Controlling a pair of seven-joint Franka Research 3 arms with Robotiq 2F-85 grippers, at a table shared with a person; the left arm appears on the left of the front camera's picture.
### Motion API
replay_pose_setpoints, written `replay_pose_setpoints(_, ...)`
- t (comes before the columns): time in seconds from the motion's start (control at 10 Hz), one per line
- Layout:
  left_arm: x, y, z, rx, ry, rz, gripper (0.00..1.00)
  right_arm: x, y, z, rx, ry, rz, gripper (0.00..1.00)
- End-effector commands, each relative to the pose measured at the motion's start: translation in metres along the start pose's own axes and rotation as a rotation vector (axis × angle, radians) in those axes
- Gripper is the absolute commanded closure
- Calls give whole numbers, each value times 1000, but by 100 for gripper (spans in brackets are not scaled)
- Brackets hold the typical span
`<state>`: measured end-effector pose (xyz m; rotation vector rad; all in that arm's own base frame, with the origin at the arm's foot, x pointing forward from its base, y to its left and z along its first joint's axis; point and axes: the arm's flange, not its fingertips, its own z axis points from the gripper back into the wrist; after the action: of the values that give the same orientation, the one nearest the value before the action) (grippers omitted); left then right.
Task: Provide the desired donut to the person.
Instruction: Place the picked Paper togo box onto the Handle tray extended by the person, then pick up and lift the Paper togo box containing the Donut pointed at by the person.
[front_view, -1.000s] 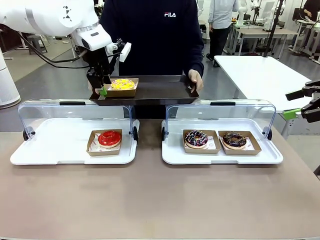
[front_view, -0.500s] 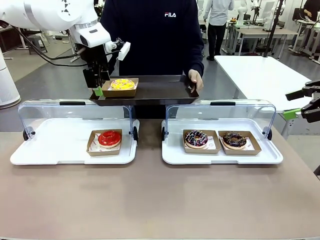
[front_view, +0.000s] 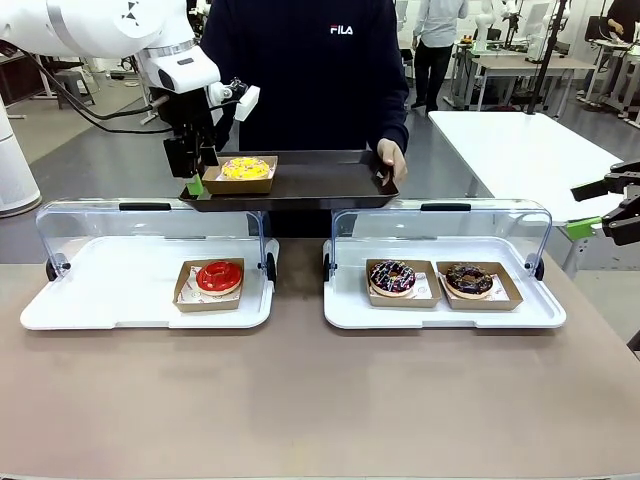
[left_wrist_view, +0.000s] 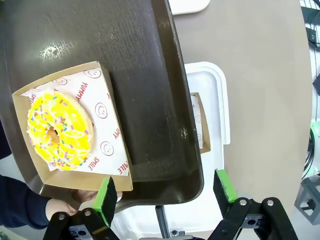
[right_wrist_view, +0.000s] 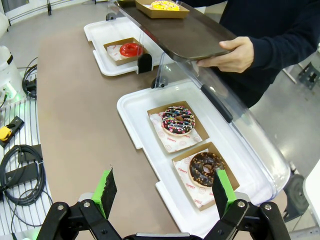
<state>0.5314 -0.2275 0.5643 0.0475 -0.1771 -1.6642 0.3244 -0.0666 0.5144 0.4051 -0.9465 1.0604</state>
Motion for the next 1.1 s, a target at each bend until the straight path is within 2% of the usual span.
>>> replay_pose_setpoints(0.0, 0, 2, 2, 24, 7, -6, 0, 0, -2, -3, 7, -33, 10, 0)
replay_pose_setpoints(0.8, 0, 2, 2, 24, 7, -6, 0, 0, -2, -3, 7, -33, 10, 0)
replay_pose_setpoints(0.9, 1, 1, 1, 6, -2, -1, 0, 0, -2, -3, 7, -33, 10, 0)
replay_pose_setpoints(1.0, -4, -17, 18, 16, -55, 24, 0, 0, -2, -3, 7, -33, 10, 0)
